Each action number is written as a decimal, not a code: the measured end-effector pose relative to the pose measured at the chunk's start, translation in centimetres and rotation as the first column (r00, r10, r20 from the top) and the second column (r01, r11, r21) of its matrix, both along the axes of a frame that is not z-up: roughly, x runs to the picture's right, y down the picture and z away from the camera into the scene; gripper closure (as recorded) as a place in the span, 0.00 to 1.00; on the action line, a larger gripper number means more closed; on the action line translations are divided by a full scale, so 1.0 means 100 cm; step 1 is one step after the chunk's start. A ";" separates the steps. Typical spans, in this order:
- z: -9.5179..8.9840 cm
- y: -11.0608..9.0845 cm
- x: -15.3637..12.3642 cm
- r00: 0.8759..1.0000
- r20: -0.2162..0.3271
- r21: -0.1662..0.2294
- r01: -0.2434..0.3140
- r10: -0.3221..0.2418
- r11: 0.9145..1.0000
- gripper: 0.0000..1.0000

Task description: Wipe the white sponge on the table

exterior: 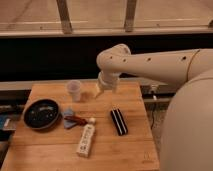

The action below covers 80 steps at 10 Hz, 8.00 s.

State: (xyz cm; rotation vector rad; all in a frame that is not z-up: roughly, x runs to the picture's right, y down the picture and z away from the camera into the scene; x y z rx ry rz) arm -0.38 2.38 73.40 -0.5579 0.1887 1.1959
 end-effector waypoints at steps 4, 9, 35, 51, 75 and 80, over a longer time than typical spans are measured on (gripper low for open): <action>0.000 0.000 0.000 1.000 0.000 0.000 -0.001 0.001 1.000 0.38; 0.000 0.000 0.000 1.000 -0.001 0.000 -0.001 0.001 1.000 0.38; 0.048 0.066 -0.194 0.878 0.156 -0.030 0.462 -0.453 0.886 0.38; 0.123 0.092 -0.215 0.877 0.263 -0.100 0.440 -0.403 0.892 0.38; 0.121 0.085 -0.131 0.911 0.181 -0.129 0.396 -0.371 0.909 1.00; 0.143 0.047 -0.202 0.872 0.236 -0.075 0.457 -0.430 0.886 1.00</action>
